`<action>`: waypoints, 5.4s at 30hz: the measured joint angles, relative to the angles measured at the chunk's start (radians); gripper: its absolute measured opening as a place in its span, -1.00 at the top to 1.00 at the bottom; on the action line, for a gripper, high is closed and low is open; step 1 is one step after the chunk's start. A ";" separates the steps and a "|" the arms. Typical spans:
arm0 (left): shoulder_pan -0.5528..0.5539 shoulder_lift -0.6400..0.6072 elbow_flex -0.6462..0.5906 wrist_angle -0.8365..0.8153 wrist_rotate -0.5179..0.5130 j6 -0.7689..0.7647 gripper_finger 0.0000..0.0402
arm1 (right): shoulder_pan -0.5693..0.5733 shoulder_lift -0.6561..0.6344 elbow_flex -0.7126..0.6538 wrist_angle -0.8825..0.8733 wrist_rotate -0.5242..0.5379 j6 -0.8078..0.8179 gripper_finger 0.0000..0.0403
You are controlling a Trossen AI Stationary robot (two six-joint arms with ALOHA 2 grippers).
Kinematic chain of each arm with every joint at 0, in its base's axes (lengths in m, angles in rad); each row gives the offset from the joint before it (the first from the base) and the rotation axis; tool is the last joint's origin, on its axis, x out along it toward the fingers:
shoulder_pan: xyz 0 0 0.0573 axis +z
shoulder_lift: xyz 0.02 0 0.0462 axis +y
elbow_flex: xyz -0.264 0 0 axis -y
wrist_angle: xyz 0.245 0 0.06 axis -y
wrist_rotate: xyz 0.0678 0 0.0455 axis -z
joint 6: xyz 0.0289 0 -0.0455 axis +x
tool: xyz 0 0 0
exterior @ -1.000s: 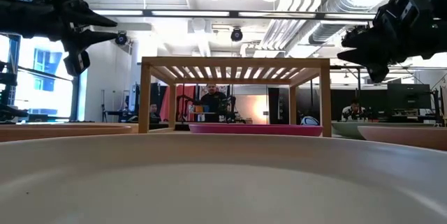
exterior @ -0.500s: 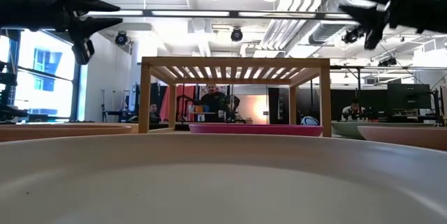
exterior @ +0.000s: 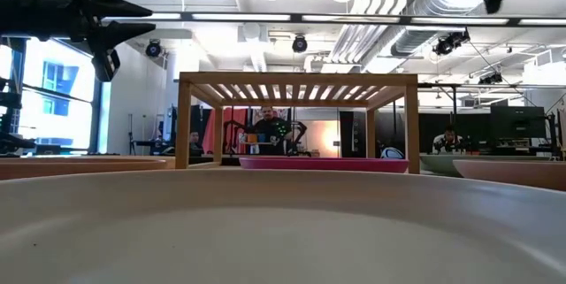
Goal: Place and stack plates onto a shelf
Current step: Put the green plate on the shelf
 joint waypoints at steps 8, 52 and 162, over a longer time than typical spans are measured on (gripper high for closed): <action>0.000 0.000 0.000 -0.027 0.000 0.003 0.63 | 0.000 0.213 0.224 -0.569 -0.073 0.282 0.33; 0.000 0.000 0.000 -0.060 0.000 0.002 0.63 | 0.001 0.888 0.044 -0.457 -0.171 0.358 0.33; 0.000 0.000 -0.001 -0.088 0.001 0.010 0.63 | -0.131 1.111 0.924 -0.805 0.205 -0.326 1.00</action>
